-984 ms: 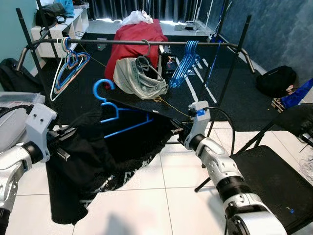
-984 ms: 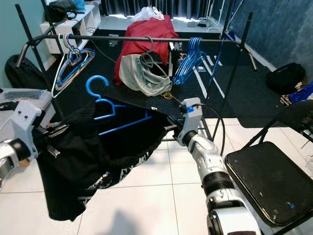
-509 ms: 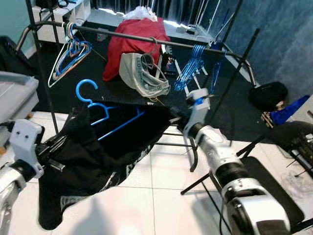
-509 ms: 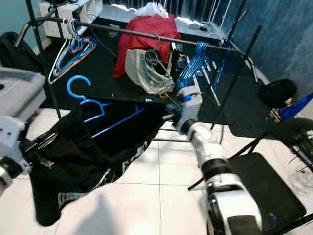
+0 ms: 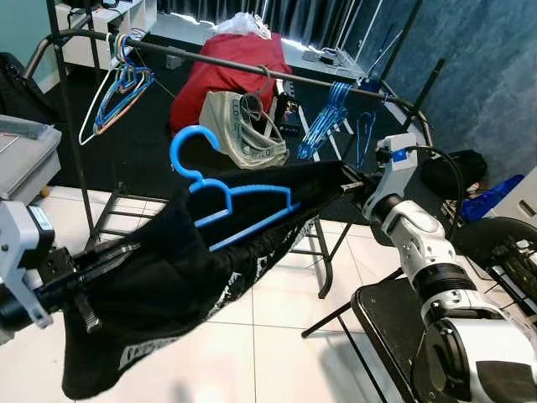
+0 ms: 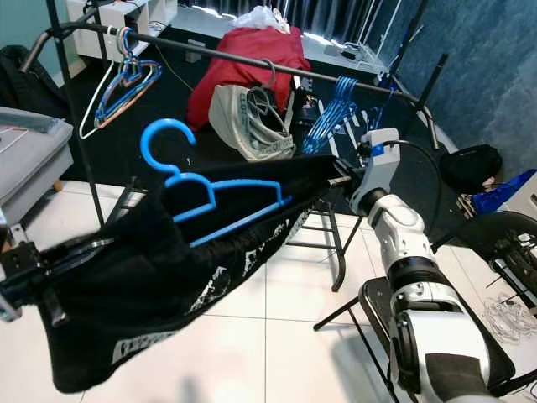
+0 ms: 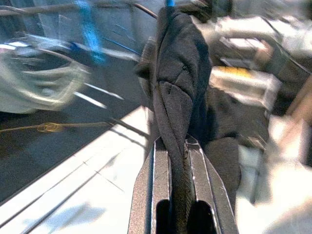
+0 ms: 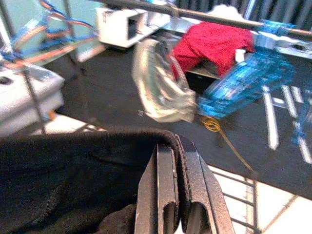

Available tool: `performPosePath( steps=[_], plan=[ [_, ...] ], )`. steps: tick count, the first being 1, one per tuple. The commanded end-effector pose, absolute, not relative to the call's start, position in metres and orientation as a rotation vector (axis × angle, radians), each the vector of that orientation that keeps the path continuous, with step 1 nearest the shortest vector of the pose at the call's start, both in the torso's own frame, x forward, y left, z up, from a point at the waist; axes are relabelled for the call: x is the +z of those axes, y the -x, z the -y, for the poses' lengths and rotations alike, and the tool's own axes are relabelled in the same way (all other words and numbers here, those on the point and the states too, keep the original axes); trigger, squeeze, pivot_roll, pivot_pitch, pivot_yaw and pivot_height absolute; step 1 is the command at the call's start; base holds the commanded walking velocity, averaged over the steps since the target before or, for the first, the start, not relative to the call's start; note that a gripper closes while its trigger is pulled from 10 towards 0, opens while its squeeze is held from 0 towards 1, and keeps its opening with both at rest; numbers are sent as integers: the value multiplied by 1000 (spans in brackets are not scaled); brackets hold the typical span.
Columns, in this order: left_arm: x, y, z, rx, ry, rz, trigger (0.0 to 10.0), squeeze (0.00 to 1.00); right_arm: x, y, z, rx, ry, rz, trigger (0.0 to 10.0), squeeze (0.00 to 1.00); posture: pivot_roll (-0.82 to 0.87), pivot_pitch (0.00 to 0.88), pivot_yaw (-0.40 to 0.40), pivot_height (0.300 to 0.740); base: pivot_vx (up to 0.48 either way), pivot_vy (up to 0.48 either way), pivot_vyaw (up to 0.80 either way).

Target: Hang hanger

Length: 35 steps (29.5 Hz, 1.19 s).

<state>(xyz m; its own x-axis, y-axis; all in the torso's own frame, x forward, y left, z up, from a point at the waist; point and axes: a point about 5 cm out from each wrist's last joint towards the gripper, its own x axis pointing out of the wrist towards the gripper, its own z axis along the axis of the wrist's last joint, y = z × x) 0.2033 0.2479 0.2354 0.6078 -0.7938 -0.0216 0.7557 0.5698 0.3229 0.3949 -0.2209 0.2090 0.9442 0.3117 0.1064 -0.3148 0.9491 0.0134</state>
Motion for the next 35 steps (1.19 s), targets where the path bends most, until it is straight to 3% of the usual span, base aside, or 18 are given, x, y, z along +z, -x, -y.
performPosePath(
  steps=[1, 3, 8, 12, 13, 17, 20, 27, 31, 32, 33, 35],
  plan=[
    [241, -195, -247, -995, -345, 110, 10000, 0, 210, -385, 266, 146, -50, 120, 0, 0, 151, 25, -204, 740, 0, 0, 0],
    [242, -188, -243, -1075, -386, 70, 10000, 0, 212, -381, 278, 114, -48, 122, 0, 0, 149, 26, -202, 740, 0, 0, 0],
    [251, -185, -228, -1158, -376, 102, 10000, 0, 204, -379, 280, 123, -53, 100, 0, 0, 134, 38, -192, 740, 0, 0, 0],
    [264, -198, -221, -1109, -337, 240, 10000, 0, 187, -379, 262, 203, -56, 53, 0, 0, 122, 45, -182, 740, 0, 0, 0],
    [276, -205, -219, -1061, -279, 349, 10000, 0, 173, -378, 242, 291, -58, 14, 0, 0, 119, 46, -180, 740, 0, 0, 0],
    [286, -210, -220, -1017, -221, 443, 10000, 0, 160, -376, 221, 383, -61, -18, 0, 0, 109, 49, -172, 740, 0, 0, 0],
    [286, -214, -218, -1009, -212, 461, 10000, 0, 156, -375, 208, 433, -94, -14, 0, 0, 103, 52, -170, 740, 0, 0, 0],
    [280, -223, -211, -994, -170, 461, 10000, 0, 164, -378, 206, 417, -191, 26, 0, 0, 87, 53, -164, 740, 0, 0, 0],
    [281, -242, -194, -891, -30, 539, 10000, 0, 167, -373, 165, 549, -280, 86, 0, 0, 83, 53, -160, 740, 0, 0, 0],
    [278, -249, -188, -854, 1, 549, 10000, 0, 167, -366, 146, 655, -296, 90, 8824, 0, 81, 53, -156, 740, 0, 0, 0],
    [275, -255, -182, -824, 28, 547, 10000, 0, 166, -358, 129, 756, -273, 85, 10000, 0, 81, 53, -156, 740, 0, 0, 0],
    [272, -259, -179, -806, 44, 545, 10000, 0, 166, -351, 118, 822, -259, 79, 10000, 0, 81, 53, -156, 740, 0, 0, 0]
  ],
)
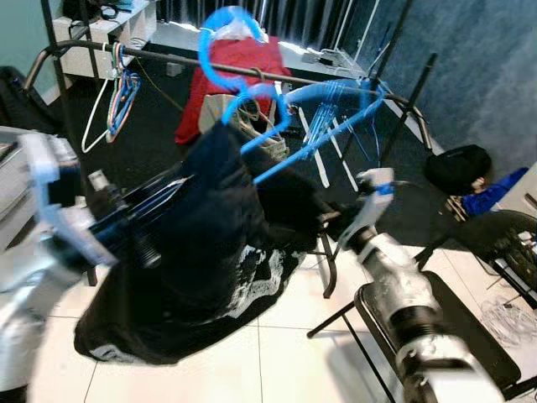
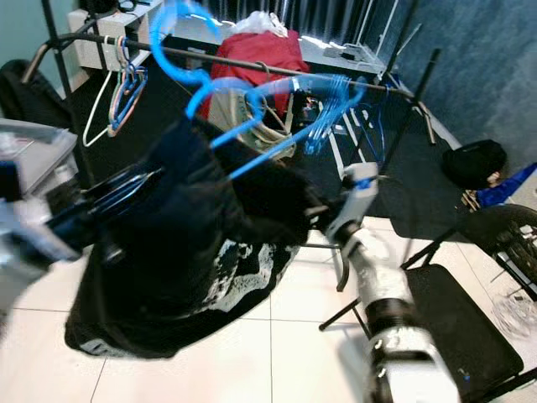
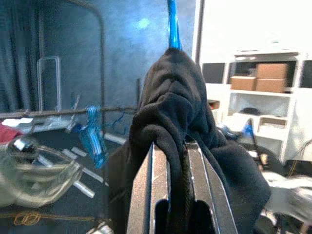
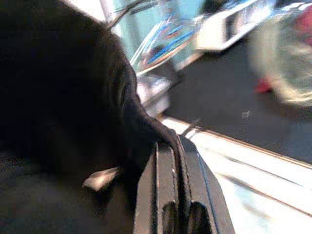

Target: Hang hanger

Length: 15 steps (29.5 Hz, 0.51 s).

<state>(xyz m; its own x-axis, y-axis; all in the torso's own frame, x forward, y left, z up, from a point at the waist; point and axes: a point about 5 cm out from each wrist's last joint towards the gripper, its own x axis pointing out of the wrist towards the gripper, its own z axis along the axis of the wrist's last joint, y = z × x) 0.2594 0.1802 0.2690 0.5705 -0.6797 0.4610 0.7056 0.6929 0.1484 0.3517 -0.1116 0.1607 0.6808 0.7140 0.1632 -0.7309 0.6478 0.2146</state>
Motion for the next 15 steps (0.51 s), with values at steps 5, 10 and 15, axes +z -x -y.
performPosePath(
  steps=[5, 10, 15],
  plan=[
    [270, -271, -190, -720, -74, 512, 10000, 0, 168, -320, 129, 1122, -133, 56, 10000, 1000, 62, 51, -155, 740, 0, 0, 0],
    [273, -273, -209, -680, -218, 459, 10000, 0, 174, -303, 170, 1207, 26, -40, 10000, 1000, 56, 51, -152, 740, 0, 0, 0],
    [267, -272, -231, -669, -441, 333, 10000, 0, 214, -276, 213, 1267, 175, -97, 10000, 1000, 39, 53, -143, 740, 0, 0, 0]
  ],
)
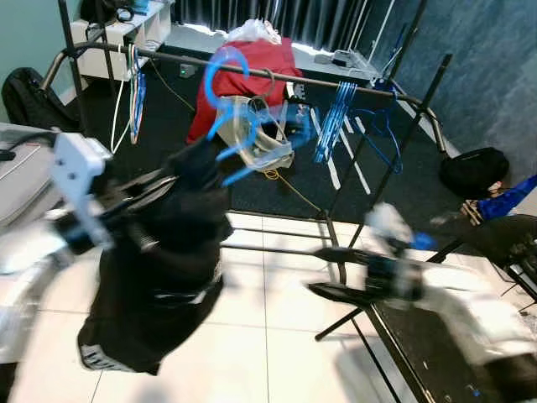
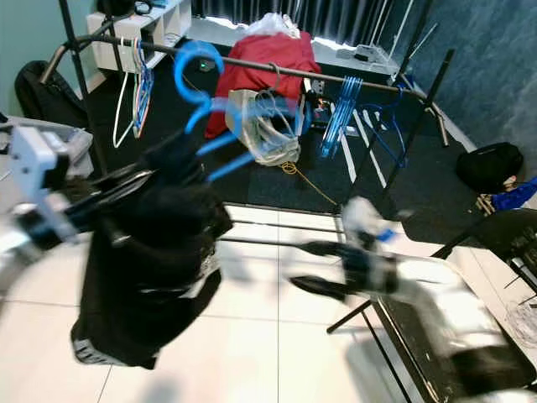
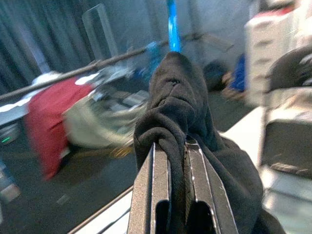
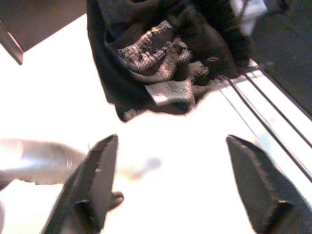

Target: Hang hanger

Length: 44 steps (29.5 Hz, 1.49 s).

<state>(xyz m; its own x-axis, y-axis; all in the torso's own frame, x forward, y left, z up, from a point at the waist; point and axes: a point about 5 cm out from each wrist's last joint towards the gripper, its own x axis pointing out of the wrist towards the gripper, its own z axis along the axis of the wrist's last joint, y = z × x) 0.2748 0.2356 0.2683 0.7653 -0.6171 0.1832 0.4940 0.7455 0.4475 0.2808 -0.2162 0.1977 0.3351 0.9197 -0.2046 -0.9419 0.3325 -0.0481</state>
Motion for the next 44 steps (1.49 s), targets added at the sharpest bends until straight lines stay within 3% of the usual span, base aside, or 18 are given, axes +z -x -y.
performPosePath(
  steps=[1, 3, 4, 5, 6, 11, 18, 19, 22, 33, 34, 35, 36, 40, 44],
  plan=[
    [267, -272, -231, -669, -441, 333, 10000, 0, 214, -276, 213, 1267, 175, -97, 10000, 1000, 39, 53, -143, 740, 0, 0, 0],
    [265, -272, -232, -683, -469, 308, 10000, 0, 226, -273, 216, 1263, 183, -64, 10000, 1000, 39, 53, -143, 740, 0, 0, 0],
    [263, -269, -230, -724, -498, 284, 10000, 0, 243, -274, 220, 1234, 184, 13, 10000, 443, 35, 52, -140, 740, 0, 0, 0],
    [263, -269, -230, -724, -498, 284, 10000, 0, 243, -274, 220, 1234, 184, 13, 10000, 443, 35, 52, -140, 740, 0, 0, 0],
    [261, -266, -224, -783, -521, 265, 10000, 0, 260, -277, 222, 1207, 189, 101, 10000, 0, 34, 51, -140, 740, 0, 0, 0],
    [254, -256, -186, -1026, -552, 246, 10000, 0, 280, -276, 198, 1318, 210, 204, 10000, 0, 42, 48, -139, 740, 0, 0, 0],
    [252, -253, -173, -1116, -566, 245, 10000, 0, 268, -273, 186, 1406, 276, 119, 10000, 0, 42, 48, -139, 740, 0, 0, 0],
    [254, -251, -166, -1168, -578, 257, 10000, 0, 251, -268, 179, 1488, 305, 5, 10000, 0, 52, 37, -143, 740, 0, 0, 0],
    [259, -246, -159, -1217, -569, 287, 10000, 0, 237, -262, 174, 1558, 326, -86, 10000, 0, 55, 34, -146, 740, 0, 0, 0],
    [262, -241, -155, -1260, -586, 289, 10000, 0, 236, -266, 173, 1542, 342, -95, 10000, 0, 57, 27, -146, 740, 0, 0, 0],
    [262, -241, -154, -1264, -586, 288, 10000, 0, 235, -266, 173, 1539, 348, -97, 9804, 0, 57, 27, -146, 740, 0, 0, 0],
    [261, -241, -154, -1267, -587, 285, 10000, 0, 235, -266, 173, 1538, 353, -98, 8588, 0, 57, 27, -146, 740, 0, 0, 0],
    [261, -241, -155, -1268, -589, 282, 10000, 0, 242, -265, 173, 1550, 320, -67, 10000, 0, 55, 33, -143, 740, 0, 0, 0],
    [257, -246, -159, -1233, -601, 256, 10000, 0, 270, -253, 173, 1644, 169, 47, 10000, 0, 50, 37, -144, 740, 0, 0, 0],
    [253, -252, -173, -1176, -595, 223, 10000, 0, 286, -248, 182, 1654, 152, 95, 10000, 0, 50, 37, -144, 740, 0, 0, 0]
  ],
)
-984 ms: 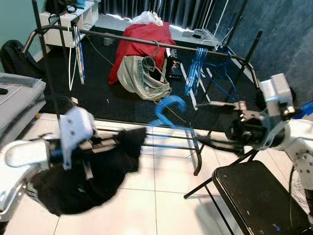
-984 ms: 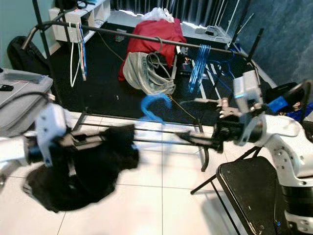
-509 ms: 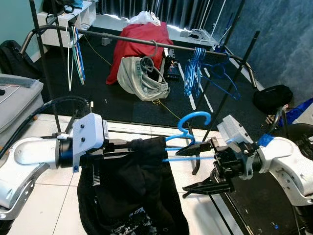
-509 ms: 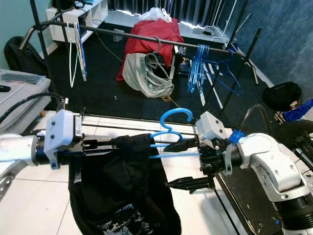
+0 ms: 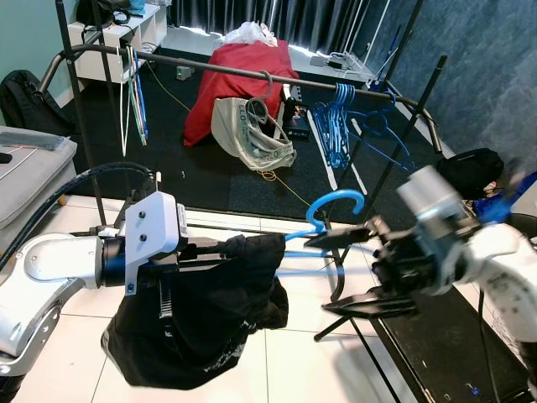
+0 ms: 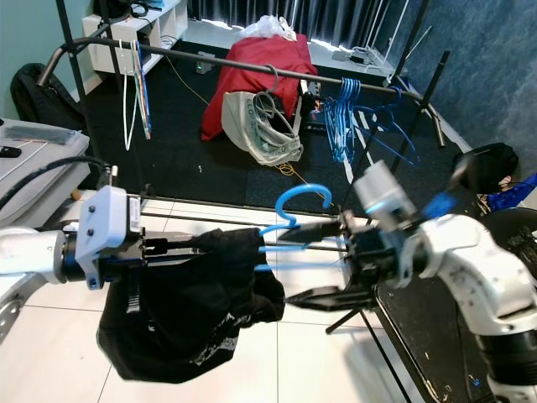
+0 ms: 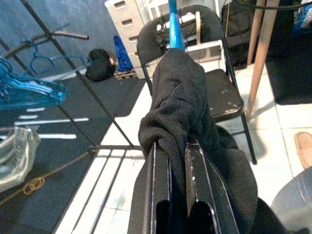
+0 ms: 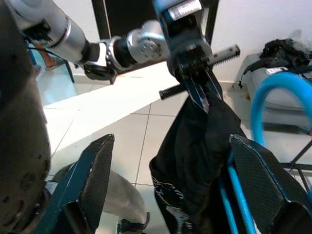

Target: Hang hanger

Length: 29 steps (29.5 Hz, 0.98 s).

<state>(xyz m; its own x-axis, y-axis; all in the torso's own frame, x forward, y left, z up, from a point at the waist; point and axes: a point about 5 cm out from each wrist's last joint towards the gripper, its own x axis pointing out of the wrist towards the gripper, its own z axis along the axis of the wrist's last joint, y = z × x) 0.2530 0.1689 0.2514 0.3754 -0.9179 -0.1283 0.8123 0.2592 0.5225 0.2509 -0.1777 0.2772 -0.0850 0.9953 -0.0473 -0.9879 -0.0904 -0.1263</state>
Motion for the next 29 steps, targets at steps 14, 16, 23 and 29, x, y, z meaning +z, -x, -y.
performPosePath(
  steps=[14, 16, 23, 29],
  plan=[
    [261, -250, -177, -1180, -601, 248, 10000, 0, 271, -267, 214, 1392, 361, -61, 10000, 0, 46, 41, -148, 740, 0, 0, 0],
    [262, -249, -175, -1189, -599, 255, 10000, 0, 268, -268, 214, 1390, 354, -60, 10000, 0, 46, 39, -148, 740, 0, 0, 0],
    [269, -243, -167, -1232, -584, 301, 10000, 0, 263, -272, 210, 1396, 332, -50, 10000, 0, 47, 38, -148, 740, 0, 0, 0],
    [271, -240, -160, -1268, -591, 316, 10000, 0, 253, -279, 200, 1412, 266, -36, 4510, 0, 49, 36, -148, 740, 0, 0, 0]
  ],
)
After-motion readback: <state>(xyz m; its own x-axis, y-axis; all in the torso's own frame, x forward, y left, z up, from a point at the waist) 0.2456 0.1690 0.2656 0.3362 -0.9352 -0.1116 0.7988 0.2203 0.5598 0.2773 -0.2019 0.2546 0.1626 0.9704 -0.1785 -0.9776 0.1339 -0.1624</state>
